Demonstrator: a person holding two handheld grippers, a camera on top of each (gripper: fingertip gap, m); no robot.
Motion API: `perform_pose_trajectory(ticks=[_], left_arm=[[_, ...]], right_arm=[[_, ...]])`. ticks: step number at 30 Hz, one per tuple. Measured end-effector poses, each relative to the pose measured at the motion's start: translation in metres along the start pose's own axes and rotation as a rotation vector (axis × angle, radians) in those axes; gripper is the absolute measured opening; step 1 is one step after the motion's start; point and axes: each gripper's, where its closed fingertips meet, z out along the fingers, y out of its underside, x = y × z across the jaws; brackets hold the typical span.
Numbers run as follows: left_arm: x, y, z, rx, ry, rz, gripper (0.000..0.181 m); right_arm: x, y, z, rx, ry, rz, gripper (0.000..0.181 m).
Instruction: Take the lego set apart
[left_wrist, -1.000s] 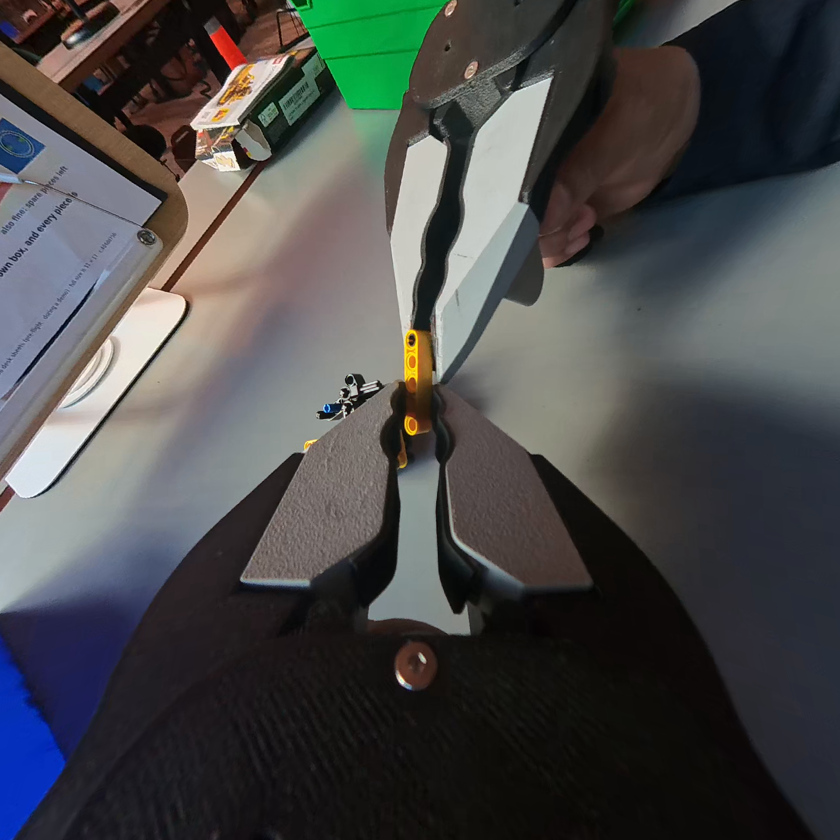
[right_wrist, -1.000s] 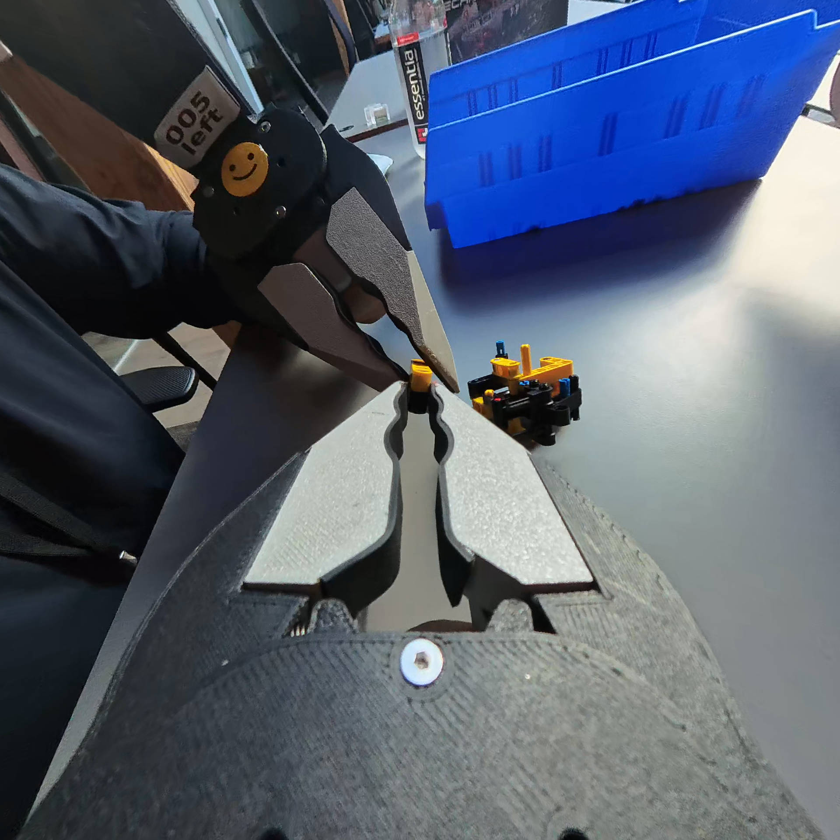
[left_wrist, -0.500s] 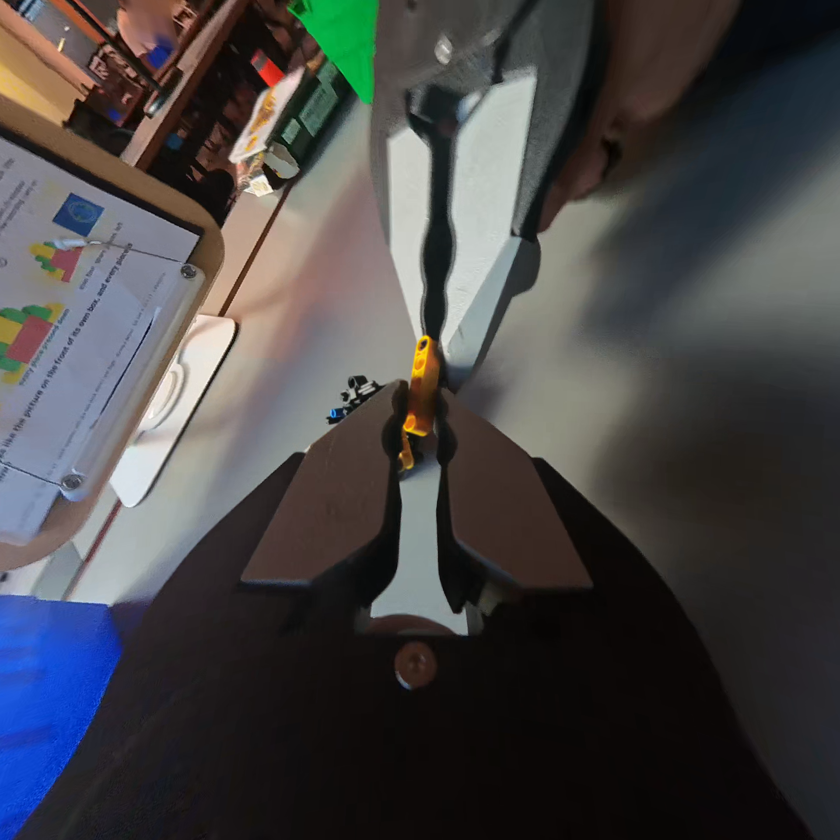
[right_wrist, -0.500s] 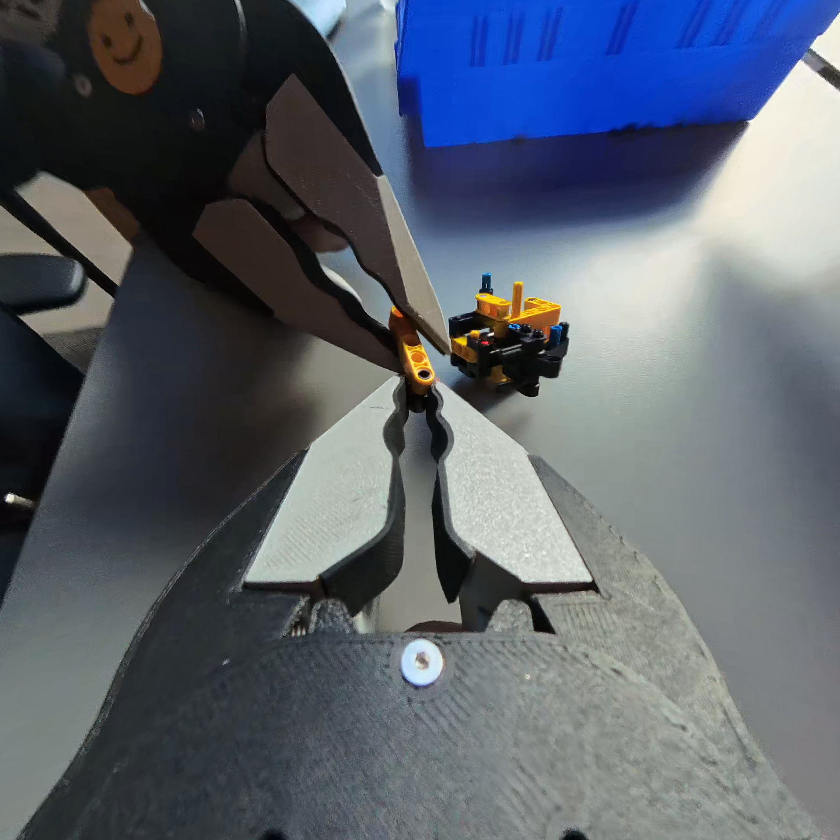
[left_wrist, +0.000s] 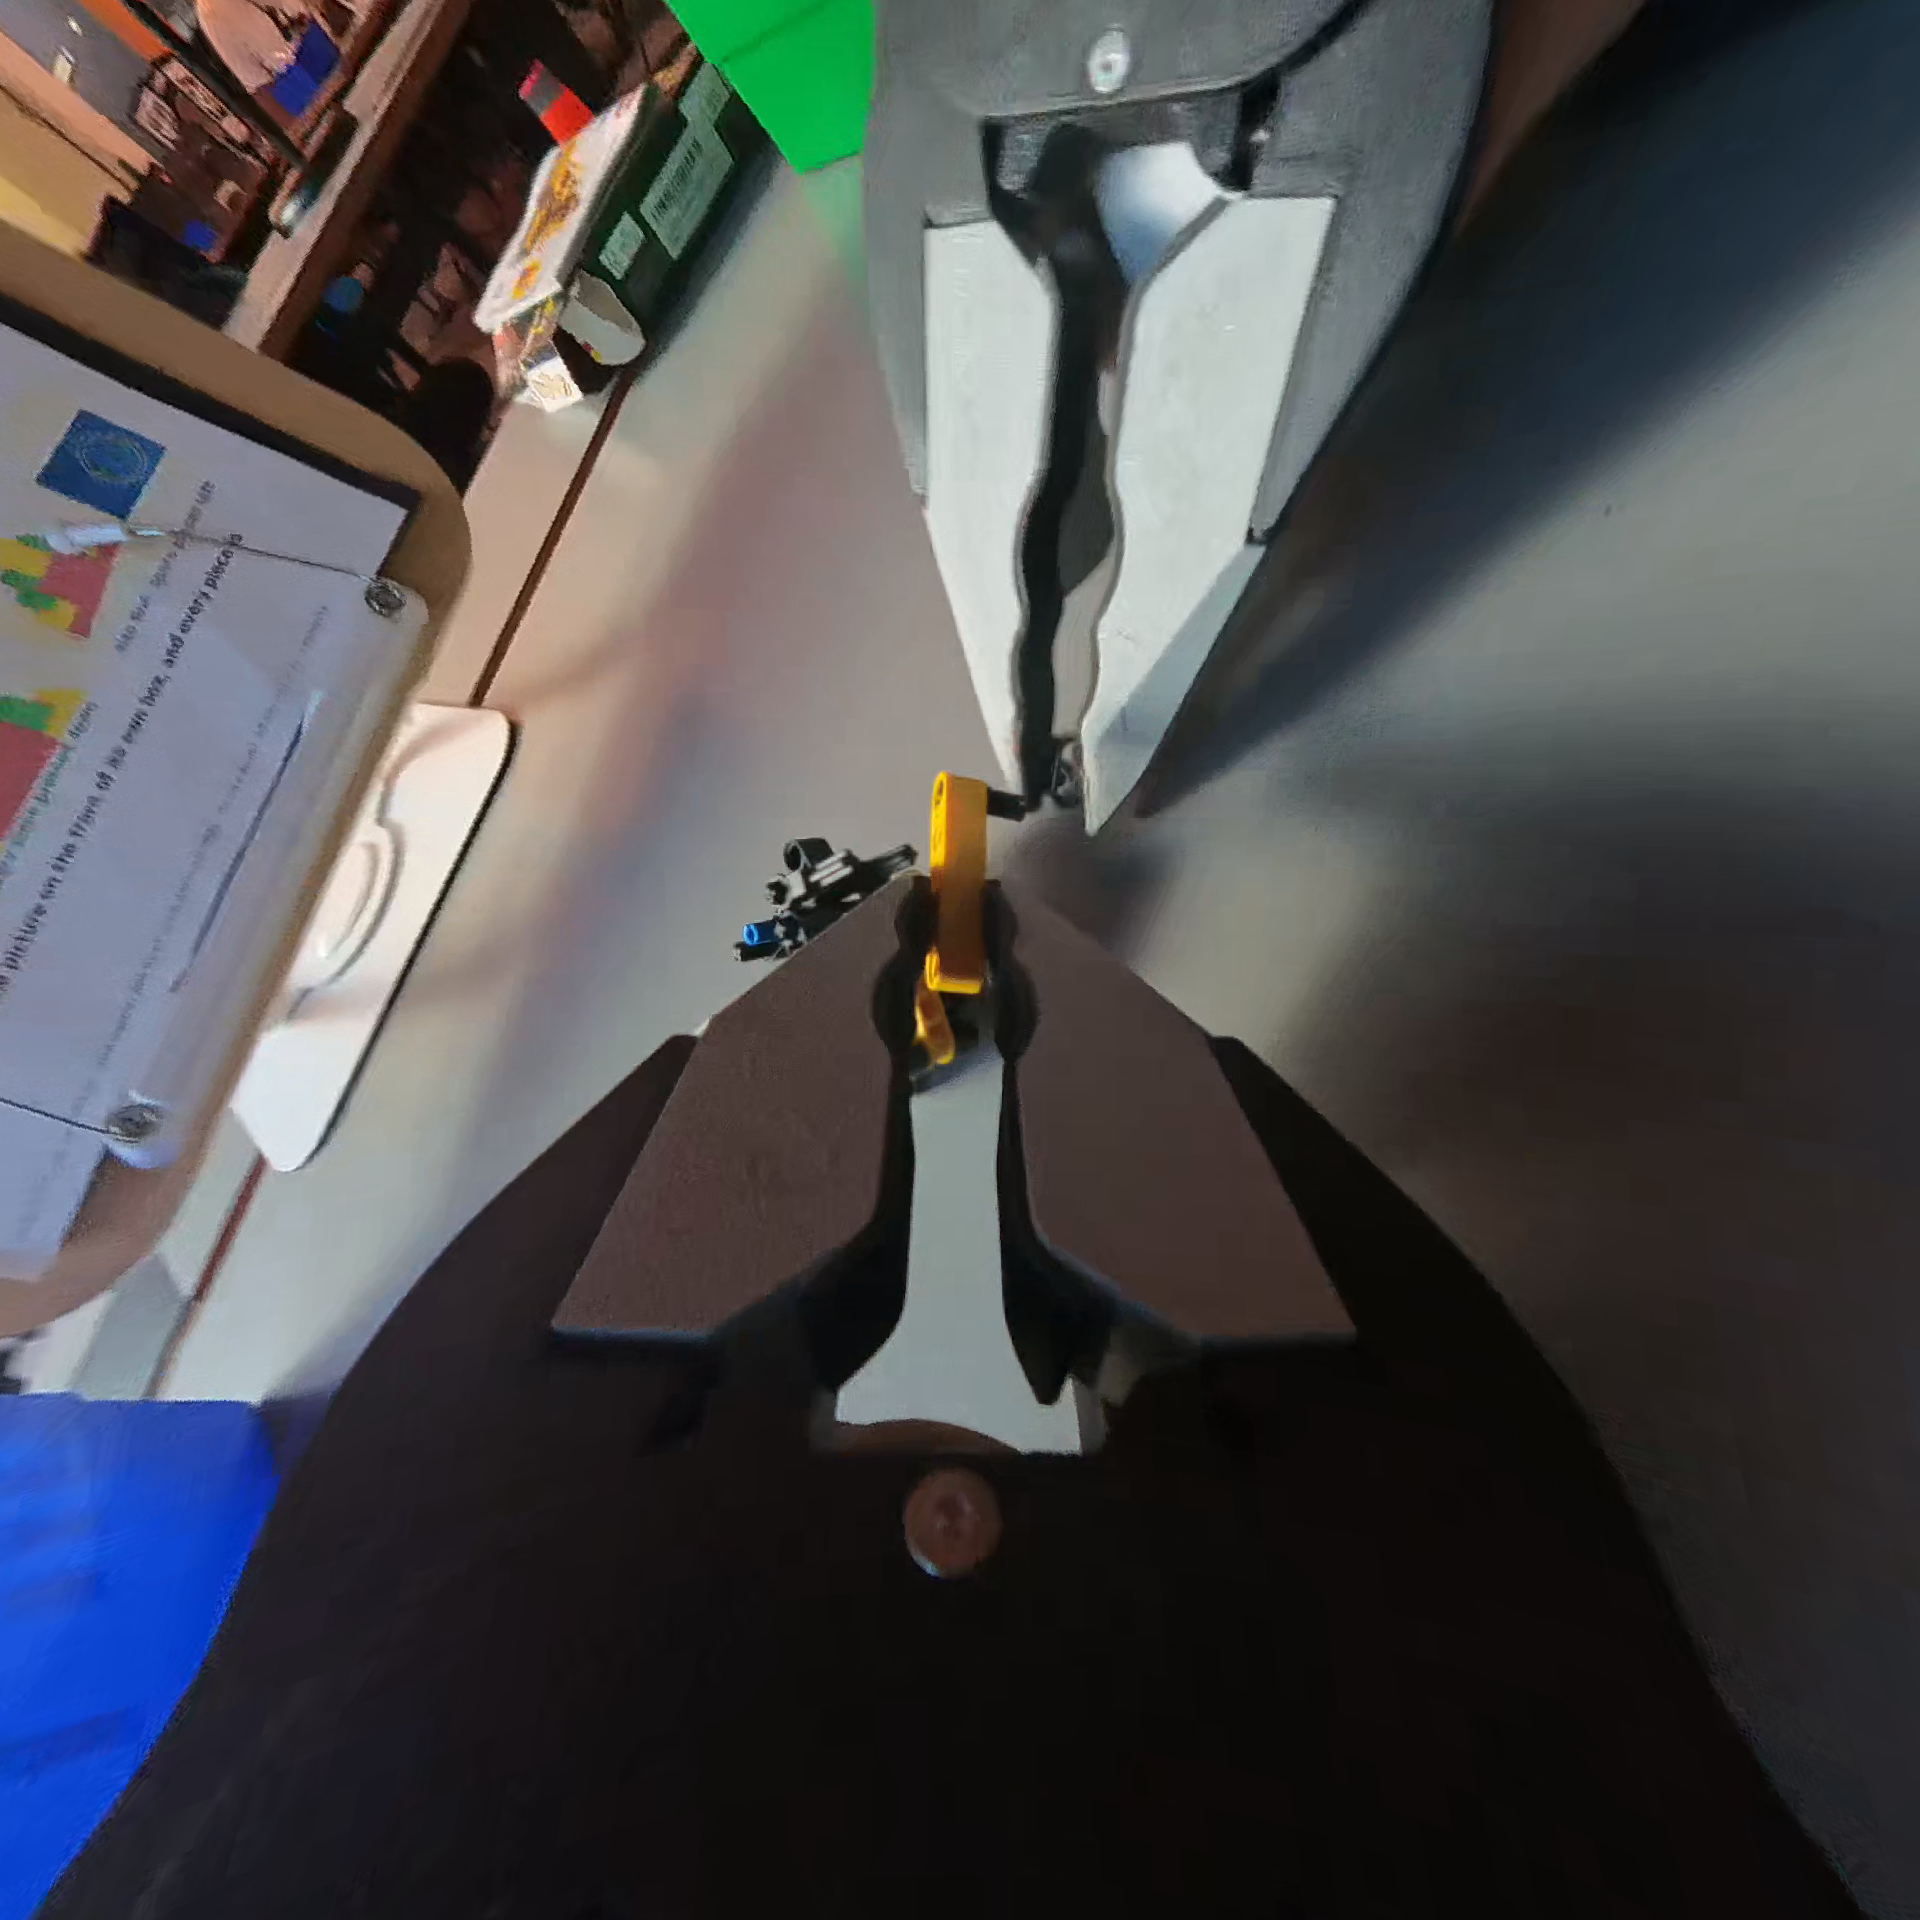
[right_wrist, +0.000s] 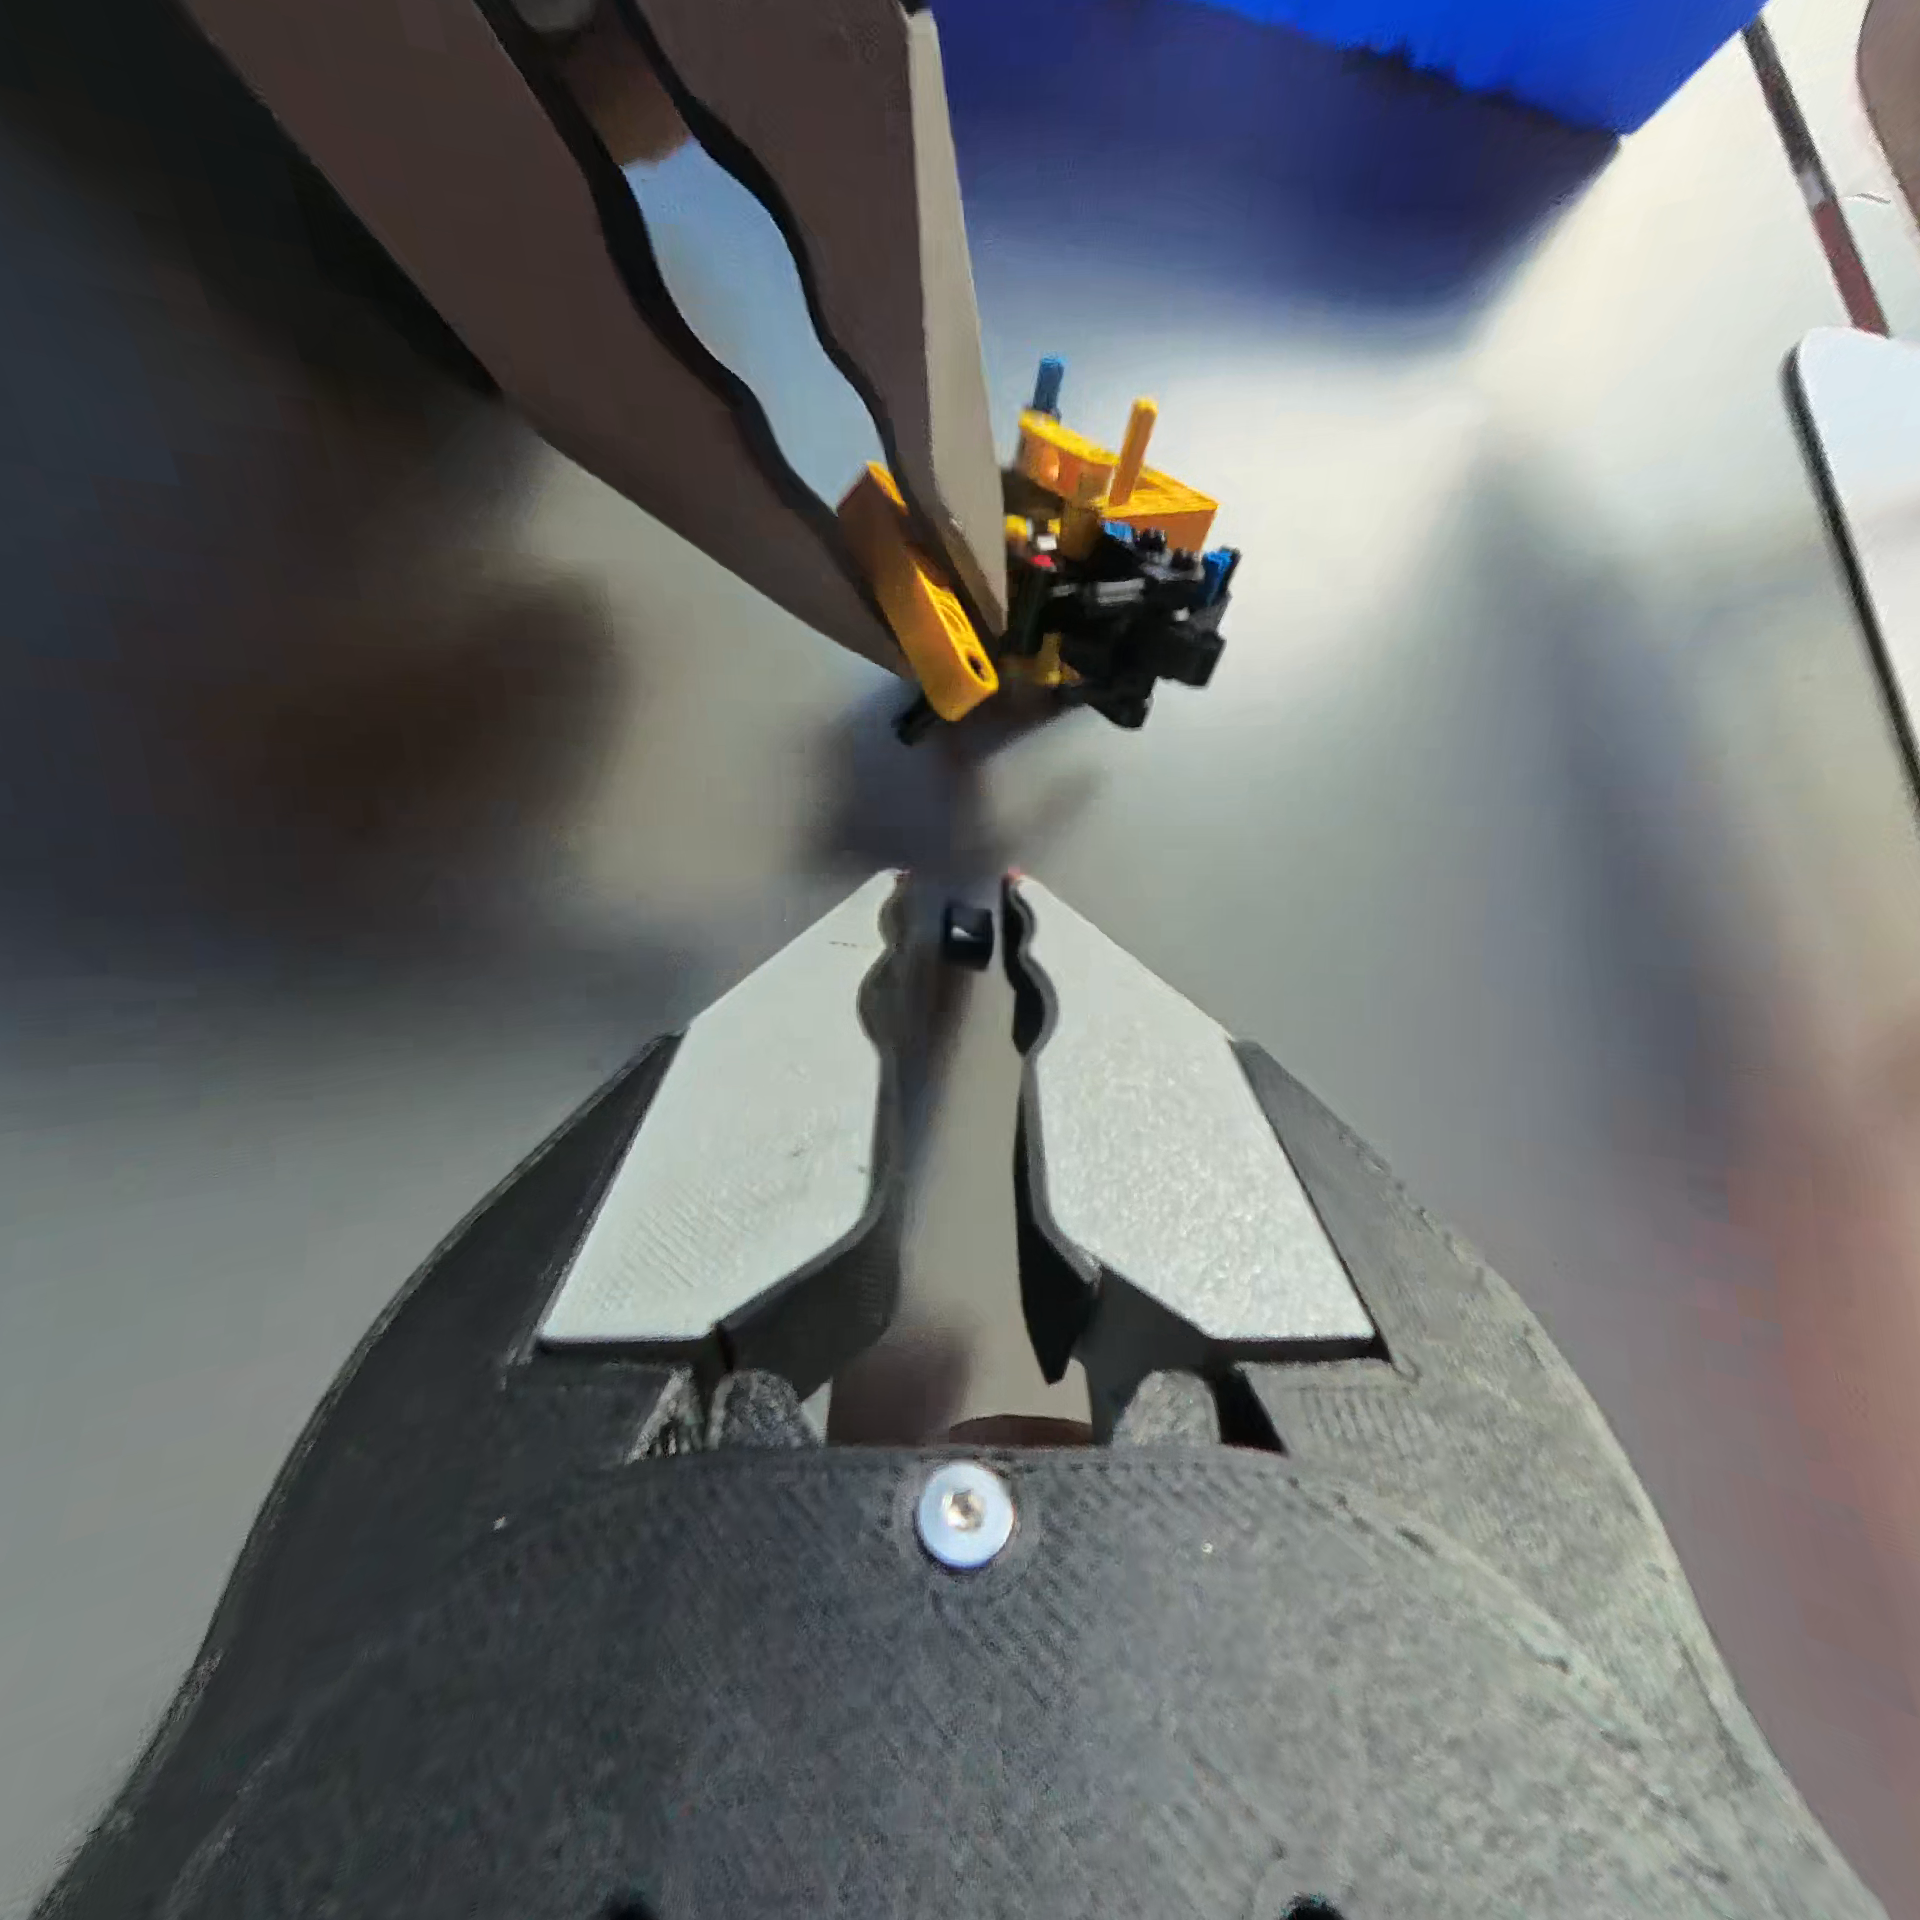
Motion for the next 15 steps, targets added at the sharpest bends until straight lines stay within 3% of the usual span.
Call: perform_pose_trajectory(ticks=[3, 5, 9, 15], left_arm=[[0.005, 0.002, 0.002, -0.014, -0.037, 0.076, 0.007], [0.008, 0.005, 0.004, -0.032, -0.012, 0.059, 0.007], [0.01, 0.004, 0.008, 0.006, 0.05, -0.104, 0.007], [-0.001, -0.02, -0.003, 0.149, -0.016, -0.137, 0.006]], right_arm=[[0.003, 0.007, -0.005, -0.028, -0.005, -0.011, 0.027], [0.007, 0.008, -0.012, -0.007, -0.02, 0.014, 0.023], [-0.001, -0.02, -0.024, 0.176, -0.155, 0.196, 0.015], [-0.007, -0.054, -0.031, 0.348, -0.349, 0.455, 0.007]])
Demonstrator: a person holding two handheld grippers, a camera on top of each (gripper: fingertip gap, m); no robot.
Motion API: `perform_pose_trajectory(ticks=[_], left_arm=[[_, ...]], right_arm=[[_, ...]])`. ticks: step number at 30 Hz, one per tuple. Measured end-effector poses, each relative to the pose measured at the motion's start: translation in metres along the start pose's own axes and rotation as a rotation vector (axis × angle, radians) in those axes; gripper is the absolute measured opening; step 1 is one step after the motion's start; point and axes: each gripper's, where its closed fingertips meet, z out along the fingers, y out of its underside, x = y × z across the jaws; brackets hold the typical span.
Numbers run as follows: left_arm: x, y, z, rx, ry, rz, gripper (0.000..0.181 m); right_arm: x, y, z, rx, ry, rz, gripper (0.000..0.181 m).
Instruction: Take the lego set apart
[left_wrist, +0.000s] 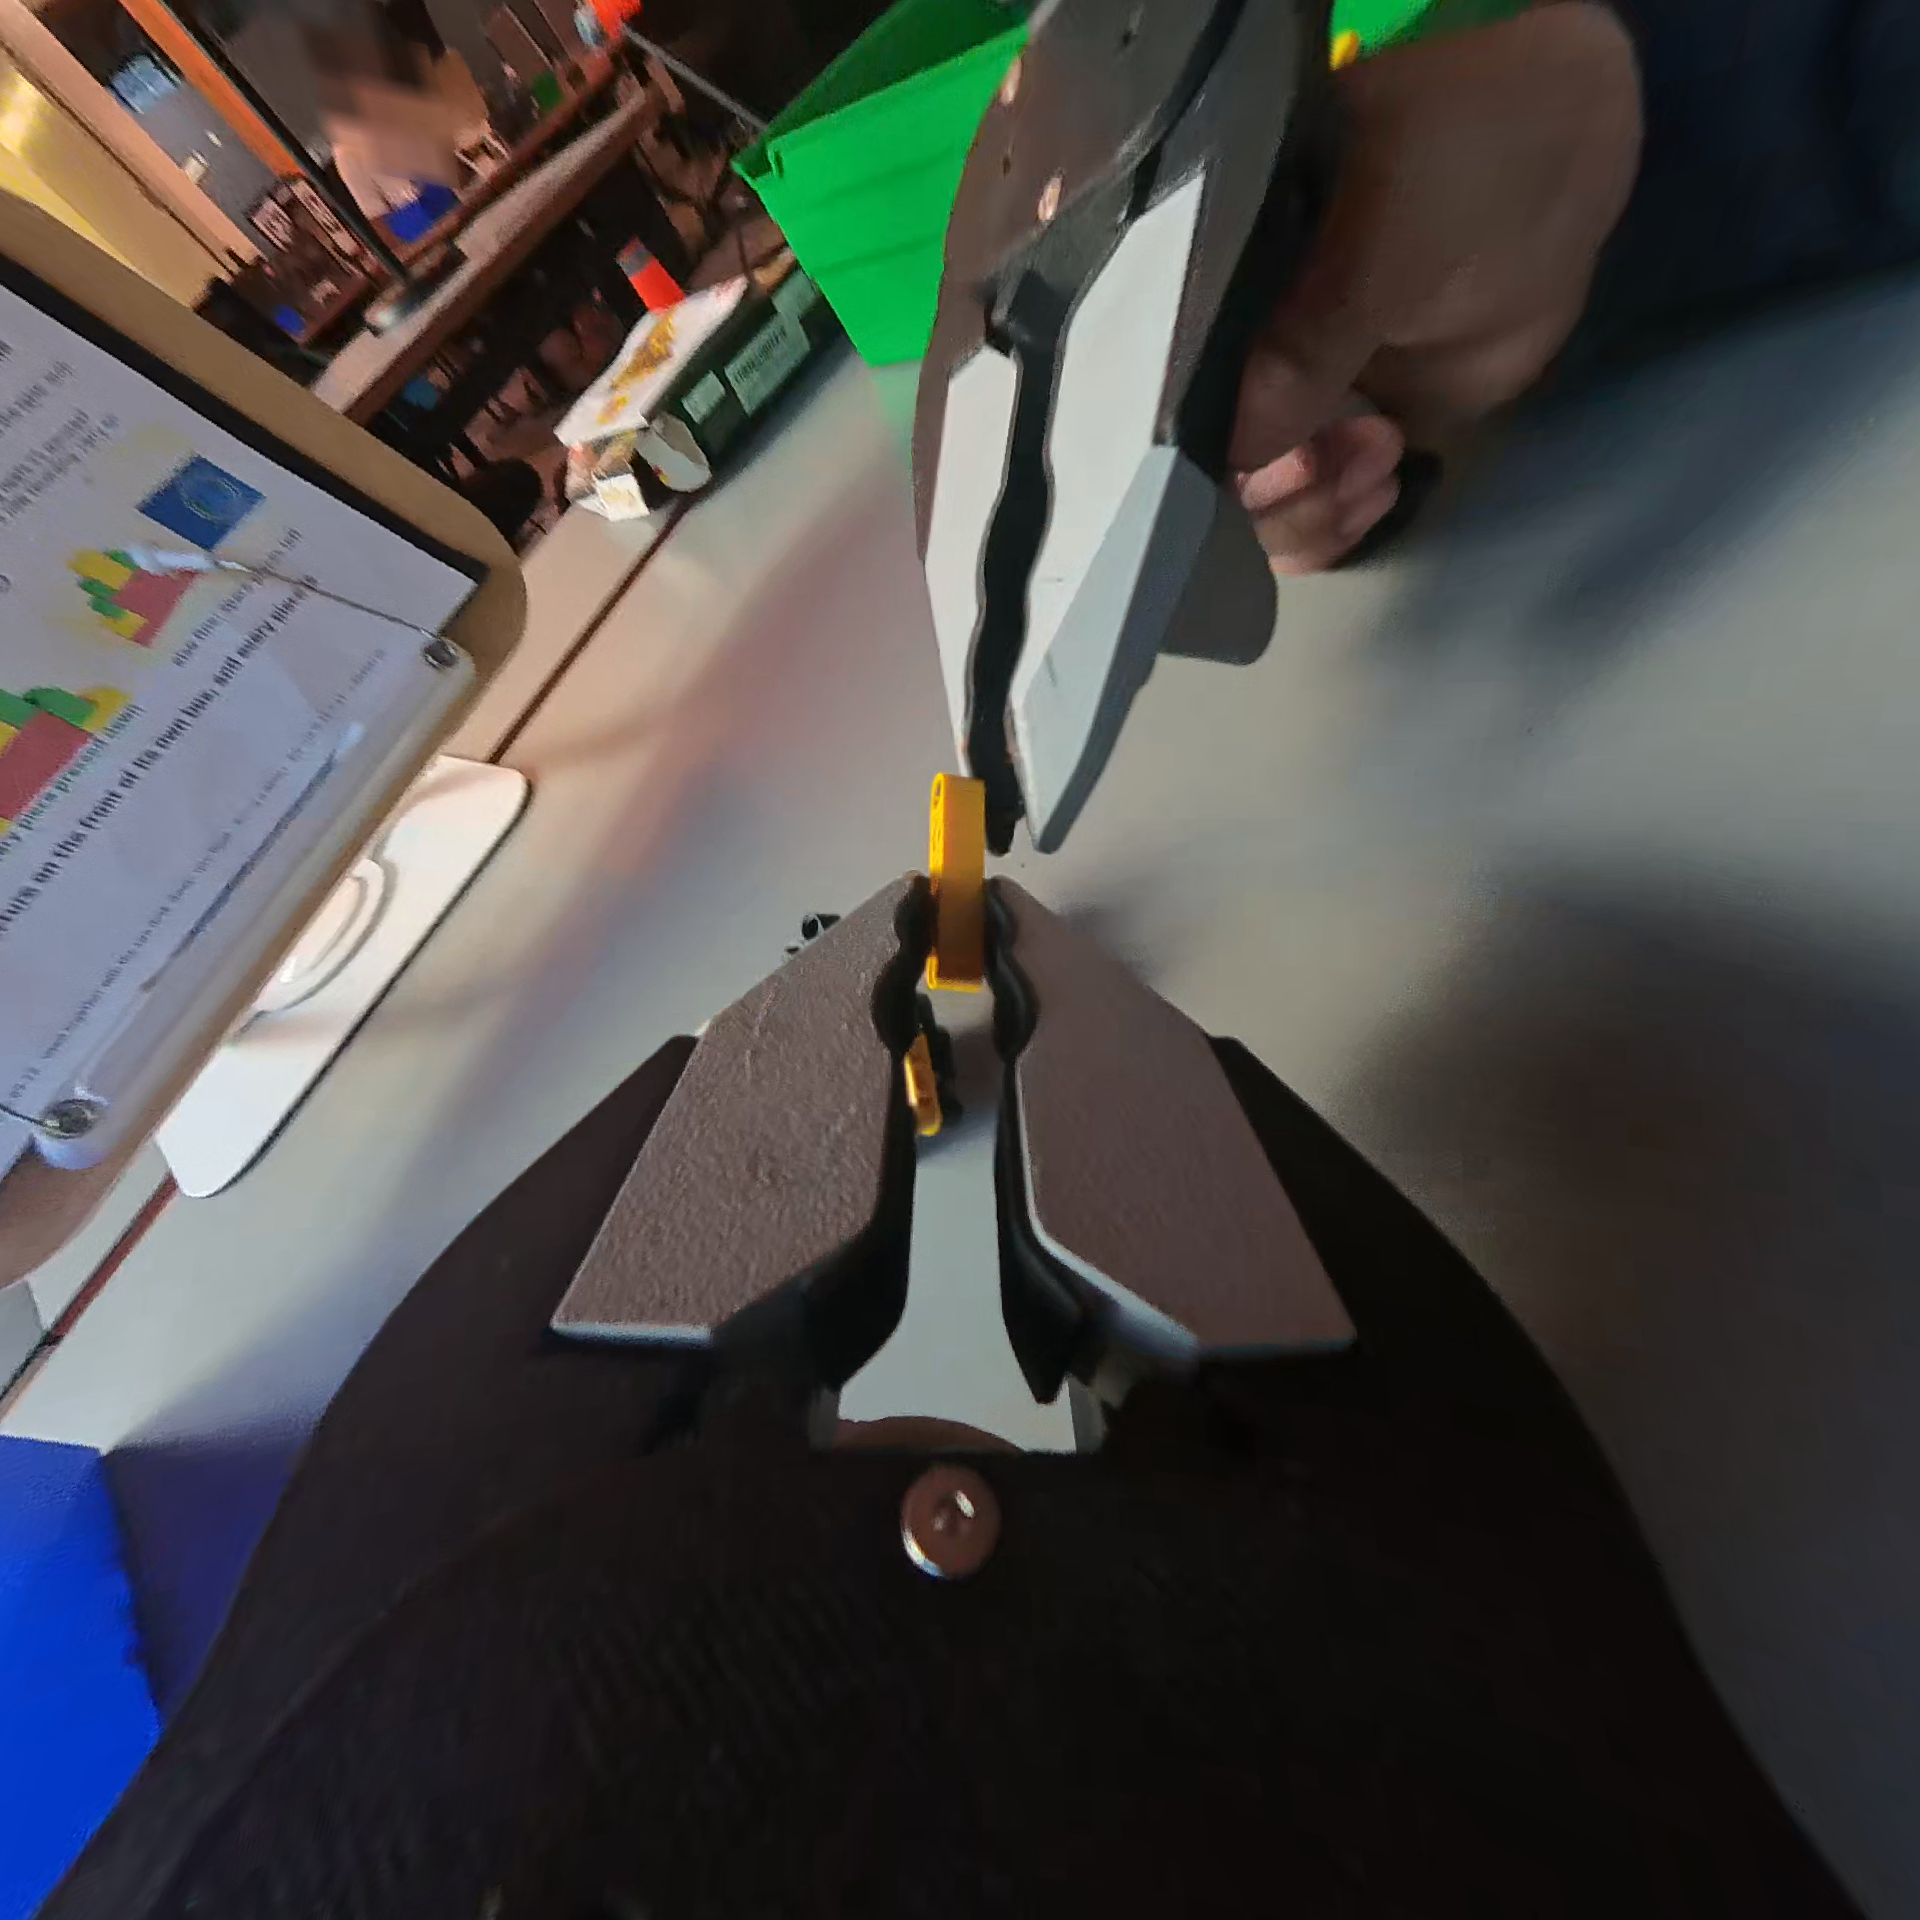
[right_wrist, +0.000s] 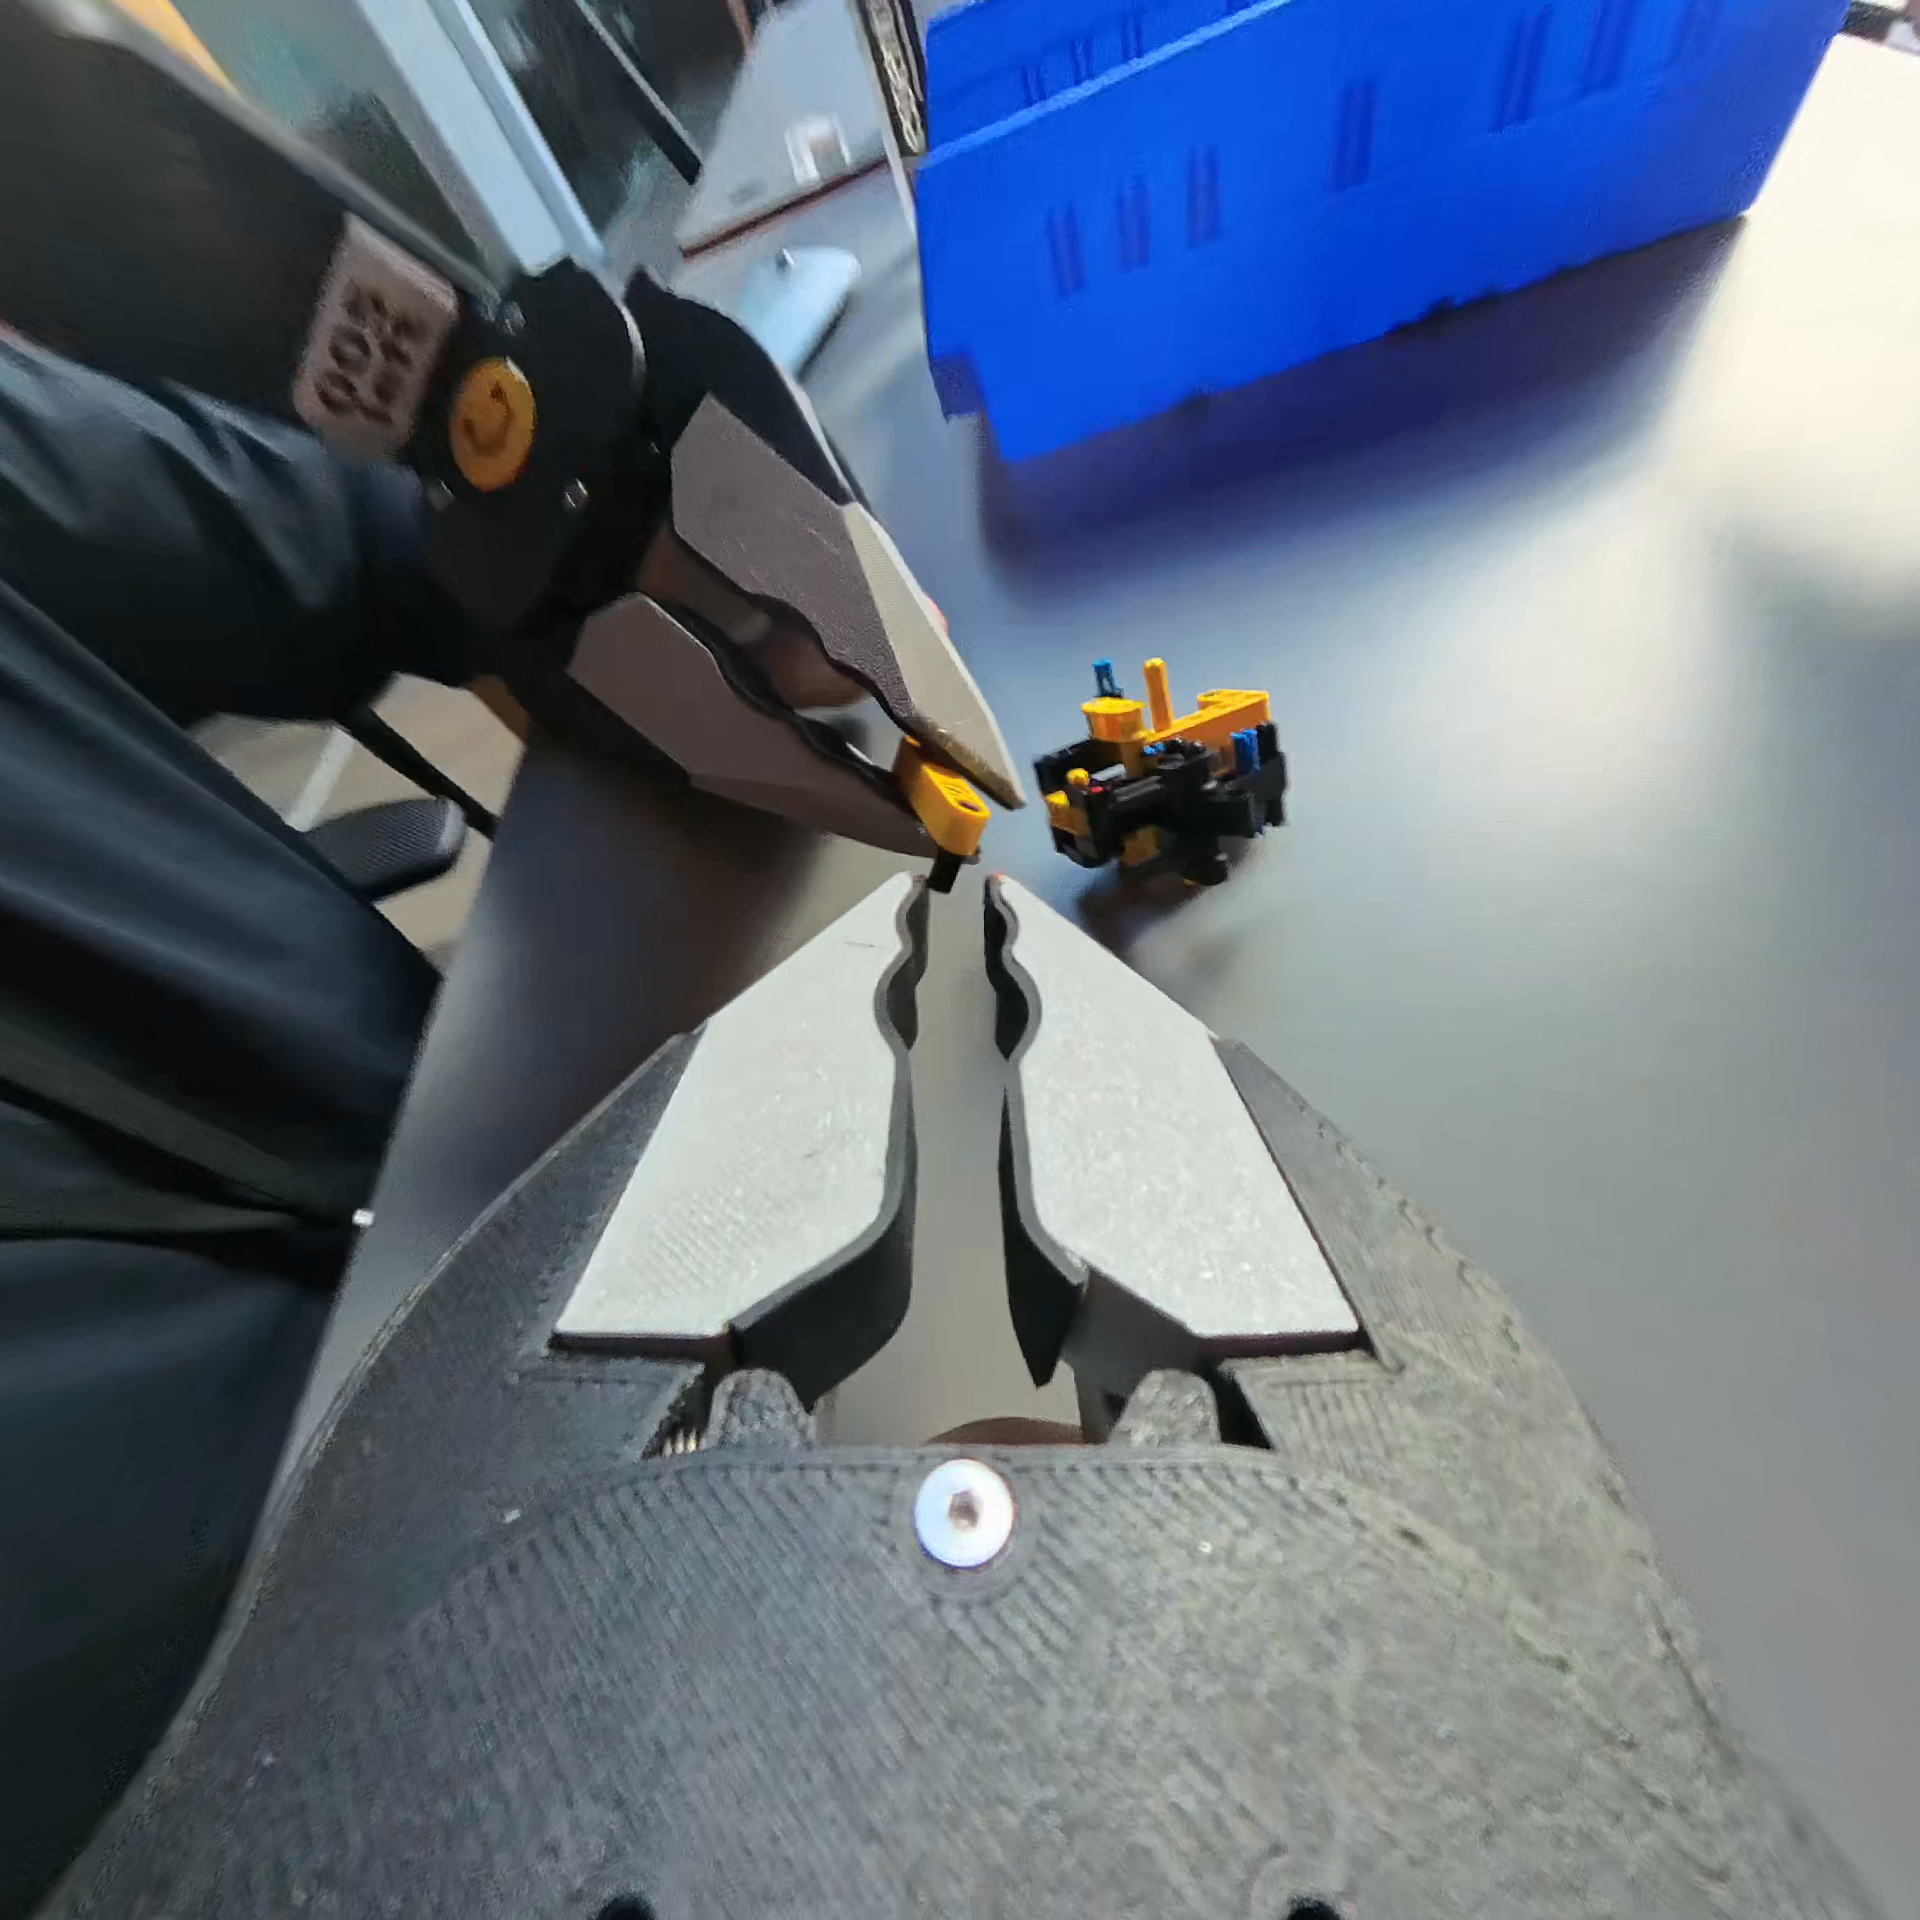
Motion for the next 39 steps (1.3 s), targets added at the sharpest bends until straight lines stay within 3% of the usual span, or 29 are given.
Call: perform_pose_trajectory(ticks=[1, 6, 9, 12, 18, 19, 20, 21, 23, 24, 27, 31, 37, 39], left_arm=[[-0.002, -0.003, -0.001, 0.014, -0.022, 0.012, 0.006], [-0.009, -0.012, -0.004, 0.027, -0.14, 0.121, 0.006], [-0.01, -0.013, -0.004, 0.011, -0.192, 0.205, 0.006], [-0.009, -0.013, -0.005, 0.015, -0.147, 0.16, 0.006], [-0.011, -0.003, -0.01, -0.09, -0.168, 0.397, 0.005], [-0.019, -0.006, -0.012, -0.107, -0.253, 0.464, 0.005], [-0.035, -0.02, -0.021, -0.056, -0.392, 0.557, 0.005], [-0.052, -0.038, -0.034, -0.002, -0.47, 0.531, 0.005], [-0.05, -0.045, -0.037, 0.08, -0.334, 0.28, 0.004], [-0.04, -0.038, -0.032, 0.069, -0.255, 0.24, 0.004], [-0.02, -0.009, -0.016, -0.061, -0.135, 0.261, 0.004], [-0.008, 0.017, -0.004, -0.165, -0.045, 0.2, 0.005], [0.014, 0.039, 0.005, -0.253, 0.051, 0.203, 0.006], [0.017, 0.039, 0.007, -0.25, 0.06, 0.208, 0.006]], right_arm=[[-0.004, -0.004, -0.001, 0.026, -0.043, 0.036, 0.002], [-0.009, -0.017, -0.001, 0.117, -0.133, 0.179, 0.005], [-0.008, -0.018, -0.002, 0.128, -0.137, 0.178, 0.001], [-0.009, -0.018, 0.0, 0.102, -0.098, 0.136, 0.001], [0.0, 0.004, 0.016, -0.106, 0.054, -0.07, 0.0], [0.006, 0.03, 0.02, -0.264, 0.094, -0.118, 0.0], [0.005, 0.04, 0.027, -0.319, 0.127, -0.211, 0.0], [0.0, 0.045, 0.028, -0.378, 0.127, -0.251, 0.002], [-0.005, 0.03, 0.032, -0.286, 0.113, -0.324, 0.001], [0.002, 0.028, 0.028, -0.295, 0.144, -0.305, 0.001], [0.022, 0.043, 0.019, -0.364, 0.228, -0.299, 0.002], [0.021, 0.046, 0.0, -0.389, 0.232, -0.262, 0.028], [0.037, 0.021, -0.049, -0.307, 0.354, -0.326, 0.027], [0.031, 0.02, -0.06, -0.287, 0.296, -0.291, 0.027]])
